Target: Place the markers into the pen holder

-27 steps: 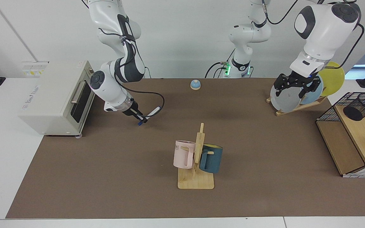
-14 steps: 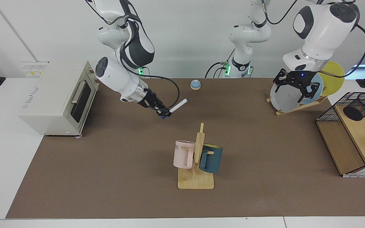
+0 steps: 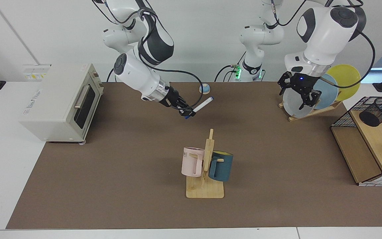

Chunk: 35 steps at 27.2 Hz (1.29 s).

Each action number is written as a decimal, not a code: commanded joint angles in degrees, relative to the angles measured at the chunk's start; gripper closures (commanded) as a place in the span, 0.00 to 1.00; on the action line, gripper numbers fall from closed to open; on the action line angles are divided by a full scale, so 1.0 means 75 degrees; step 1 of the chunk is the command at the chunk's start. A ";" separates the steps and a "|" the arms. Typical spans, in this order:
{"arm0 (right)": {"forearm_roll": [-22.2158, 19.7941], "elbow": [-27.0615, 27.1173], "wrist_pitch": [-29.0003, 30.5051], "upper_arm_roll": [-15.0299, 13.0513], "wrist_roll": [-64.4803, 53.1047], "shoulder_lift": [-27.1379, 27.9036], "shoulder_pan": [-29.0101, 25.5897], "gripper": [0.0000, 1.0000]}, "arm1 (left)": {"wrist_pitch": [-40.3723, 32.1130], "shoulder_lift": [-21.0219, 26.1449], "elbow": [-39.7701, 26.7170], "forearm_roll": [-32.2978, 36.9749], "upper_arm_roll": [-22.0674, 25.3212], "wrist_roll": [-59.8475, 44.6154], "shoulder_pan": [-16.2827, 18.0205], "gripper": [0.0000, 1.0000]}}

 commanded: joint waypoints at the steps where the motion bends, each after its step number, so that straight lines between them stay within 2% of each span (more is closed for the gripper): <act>1: 0.0180 0.0150 0.0516 -0.0043 0.0585 0.0111 0.0456 1.00 | 0.0131 -0.0223 -0.0250 0.0036 0.0104 0.0762 -0.0539 0.00; 6: 0.0461 0.0150 0.1102 -0.0043 0.0914 0.0111 0.0819 1.00 | 0.0142 -0.0270 -0.0286 0.0106 0.0104 0.1078 -0.0856 0.00; 12: 0.0544 0.0150 0.1150 -0.0043 0.1043 0.0111 0.0984 1.00 | 0.0201 -0.0281 -0.0321 0.0107 0.0069 0.1067 -0.1173 0.00; 21: 0.0555 0.0150 0.1150 -0.0043 0.1160 0.0099 0.1112 1.00 | 0.0248 -0.0316 -0.0414 0.0107 -0.0106 0.1067 -0.1232 0.04; 24: 0.0567 0.0150 0.1150 -0.0043 0.1137 0.0111 0.1113 1.00 | 0.0201 -0.0410 -0.0508 0.0095 -0.0177 0.1055 -0.1232 0.09; 28: 0.0567 0.0150 0.1150 -0.0043 0.1137 0.0111 0.1101 1.00 | 0.0038 -0.0504 -0.0555 0.0083 -0.0422 0.0682 -0.1255 0.24; 32: 0.0556 0.0150 0.1150 -0.0043 0.1137 0.0111 0.1101 1.00 | -0.0080 -0.0516 -0.0555 0.0107 -0.0470 0.0551 -0.1256 0.71; 35: 0.0567 0.0150 0.1150 -0.0043 0.1137 0.0111 0.1101 1.00 | -0.0080 -0.0516 -0.0555 0.0118 -0.0470 0.0551 -0.1232 0.98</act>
